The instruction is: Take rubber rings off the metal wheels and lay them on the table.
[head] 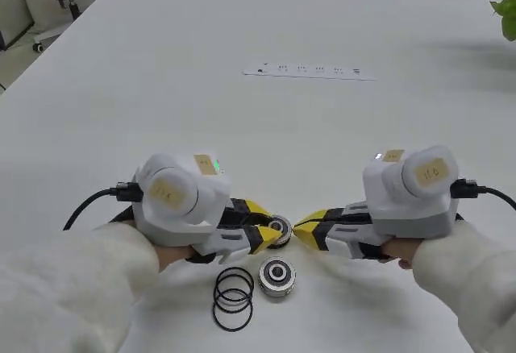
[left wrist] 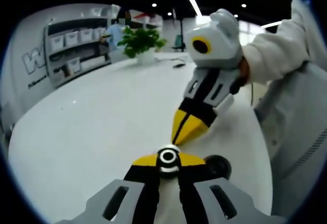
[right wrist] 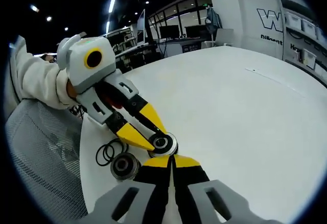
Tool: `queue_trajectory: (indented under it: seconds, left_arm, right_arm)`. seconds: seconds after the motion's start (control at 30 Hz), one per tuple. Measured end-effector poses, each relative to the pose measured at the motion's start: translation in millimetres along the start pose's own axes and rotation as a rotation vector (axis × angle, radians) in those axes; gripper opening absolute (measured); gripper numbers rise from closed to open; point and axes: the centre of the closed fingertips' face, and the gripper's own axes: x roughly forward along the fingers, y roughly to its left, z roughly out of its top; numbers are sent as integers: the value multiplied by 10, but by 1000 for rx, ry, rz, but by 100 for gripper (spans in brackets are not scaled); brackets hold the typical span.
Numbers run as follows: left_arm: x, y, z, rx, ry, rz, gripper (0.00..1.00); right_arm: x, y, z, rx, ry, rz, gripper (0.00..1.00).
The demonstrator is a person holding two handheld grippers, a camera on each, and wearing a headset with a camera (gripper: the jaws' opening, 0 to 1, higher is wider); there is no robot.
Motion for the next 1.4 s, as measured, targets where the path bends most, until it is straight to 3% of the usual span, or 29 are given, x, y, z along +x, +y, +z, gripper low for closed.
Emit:
queue_trajectory:
  seconds: [0.1,0.4,0.5,0.63,0.9,1.03,1.4]
  left_arm:
    - [-1,3,0,-1,-1,0,14]
    - [-7,4,-1,-3,-4,1,14]
    - [-8,3,0,-6,-5,2,14]
    - [-9,2,1,-8,-6,3,14]
    - [-13,5,1,-9,-8,6,14]
    - [-22,23,-3,-21,-10,13,14]
    - [-24,16,-4,-14,-7,17,14]
  right_arm:
    - [-1,-13,-4,-41,-2,-12,2]
    - [51,53,-21,-56,7,13,19]
    - [93,68,3,-110,-4,-7,22]
    - [126,84,24,-125,-15,-13,26]
    - [114,85,-24,-119,6,5,17]
    - [79,27,-44,-112,14,-9,1]
    - [85,22,-44,-83,24,-24,0]
